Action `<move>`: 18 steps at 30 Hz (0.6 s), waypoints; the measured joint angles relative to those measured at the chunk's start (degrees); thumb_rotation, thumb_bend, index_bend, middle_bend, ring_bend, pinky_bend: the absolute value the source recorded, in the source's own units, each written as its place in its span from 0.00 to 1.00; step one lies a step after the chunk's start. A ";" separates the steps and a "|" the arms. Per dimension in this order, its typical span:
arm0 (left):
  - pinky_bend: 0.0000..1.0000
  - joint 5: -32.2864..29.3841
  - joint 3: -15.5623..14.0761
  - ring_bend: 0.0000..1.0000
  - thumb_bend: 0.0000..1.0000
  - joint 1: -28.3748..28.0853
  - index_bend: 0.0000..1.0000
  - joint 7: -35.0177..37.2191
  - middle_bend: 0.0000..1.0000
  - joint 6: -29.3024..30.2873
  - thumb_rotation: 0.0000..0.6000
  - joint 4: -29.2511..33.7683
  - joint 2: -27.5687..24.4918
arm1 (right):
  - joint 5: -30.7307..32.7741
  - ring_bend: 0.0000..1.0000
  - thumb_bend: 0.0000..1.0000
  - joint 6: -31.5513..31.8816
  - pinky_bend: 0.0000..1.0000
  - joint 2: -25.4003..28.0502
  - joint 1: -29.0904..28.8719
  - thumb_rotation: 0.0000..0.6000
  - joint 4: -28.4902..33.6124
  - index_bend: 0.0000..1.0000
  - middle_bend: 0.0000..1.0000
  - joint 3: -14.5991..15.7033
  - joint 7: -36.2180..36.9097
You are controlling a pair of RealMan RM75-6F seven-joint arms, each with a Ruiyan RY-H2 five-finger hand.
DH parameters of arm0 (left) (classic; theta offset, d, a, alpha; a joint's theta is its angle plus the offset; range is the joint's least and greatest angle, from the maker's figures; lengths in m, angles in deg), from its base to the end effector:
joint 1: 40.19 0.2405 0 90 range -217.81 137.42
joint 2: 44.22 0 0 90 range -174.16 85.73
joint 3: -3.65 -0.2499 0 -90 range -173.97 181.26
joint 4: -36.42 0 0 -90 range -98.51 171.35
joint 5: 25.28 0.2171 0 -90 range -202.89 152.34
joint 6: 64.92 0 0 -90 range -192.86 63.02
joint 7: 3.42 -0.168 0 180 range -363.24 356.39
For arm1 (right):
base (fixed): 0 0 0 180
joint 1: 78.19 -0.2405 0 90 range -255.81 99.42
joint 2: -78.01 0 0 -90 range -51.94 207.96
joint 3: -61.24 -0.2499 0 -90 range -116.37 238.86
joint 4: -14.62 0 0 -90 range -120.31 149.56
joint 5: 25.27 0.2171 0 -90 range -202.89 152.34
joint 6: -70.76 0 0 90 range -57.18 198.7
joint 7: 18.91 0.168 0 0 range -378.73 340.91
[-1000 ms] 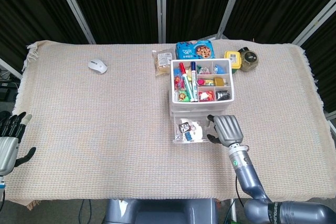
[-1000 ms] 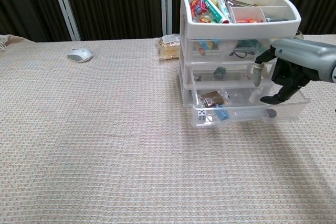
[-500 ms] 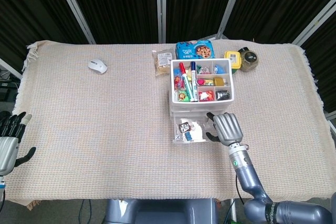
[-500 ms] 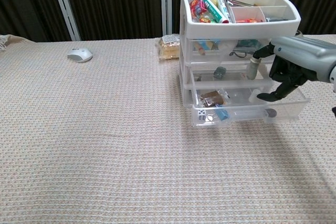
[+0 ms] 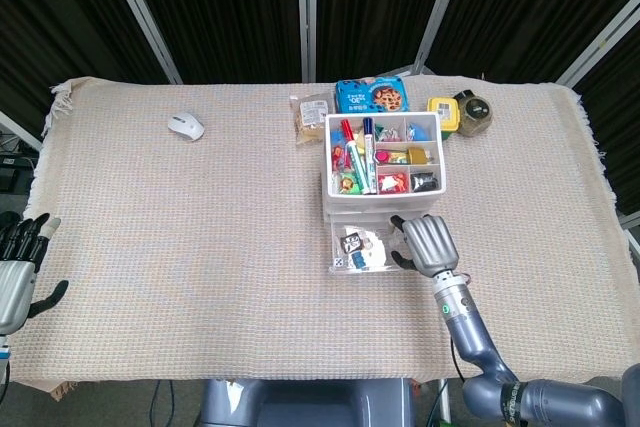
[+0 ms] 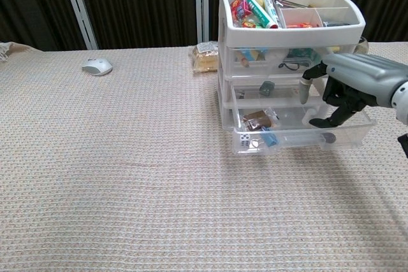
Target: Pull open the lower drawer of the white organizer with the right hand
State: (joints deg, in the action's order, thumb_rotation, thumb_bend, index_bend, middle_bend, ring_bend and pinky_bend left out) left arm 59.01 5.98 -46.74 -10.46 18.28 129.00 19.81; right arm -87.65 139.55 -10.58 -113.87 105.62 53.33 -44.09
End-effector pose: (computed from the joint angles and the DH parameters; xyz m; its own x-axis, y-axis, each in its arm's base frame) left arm -0.3088 0.2121 0.1452 0.5013 0.0318 0.8647 0.8653 -0.0114 -0.5012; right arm -0.1605 -0.3318 -0.0090 0.4025 -0.1617 0.9010 -0.9020 -0.2378 0.3603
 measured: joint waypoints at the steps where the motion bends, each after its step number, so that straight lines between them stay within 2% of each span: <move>1: 0.00 0.00 -0.01 0.00 0.32 0.00 0.00 0.00 0.00 0.00 1.00 0.00 0.00 | 0.10 1.00 0.20 -0.17 0.57 -0.02 -0.02 1.00 -0.13 0.50 1.00 -0.15 -0.10; 18: 0.00 0.03 -0.03 0.00 0.32 0.00 0.00 0.07 0.00 -0.01 1.00 0.00 -0.03 | 0.00 1.00 0.21 -1.56 0.57 -1.10 0.12 1.00 -1.97 0.52 1.00 -1.12 -0.92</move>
State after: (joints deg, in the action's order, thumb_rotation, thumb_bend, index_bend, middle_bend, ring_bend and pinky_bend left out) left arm 59.04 5.95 -46.73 -10.40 18.27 129.00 19.78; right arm -87.66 137.99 -11.68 -113.75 103.66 52.22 -45.01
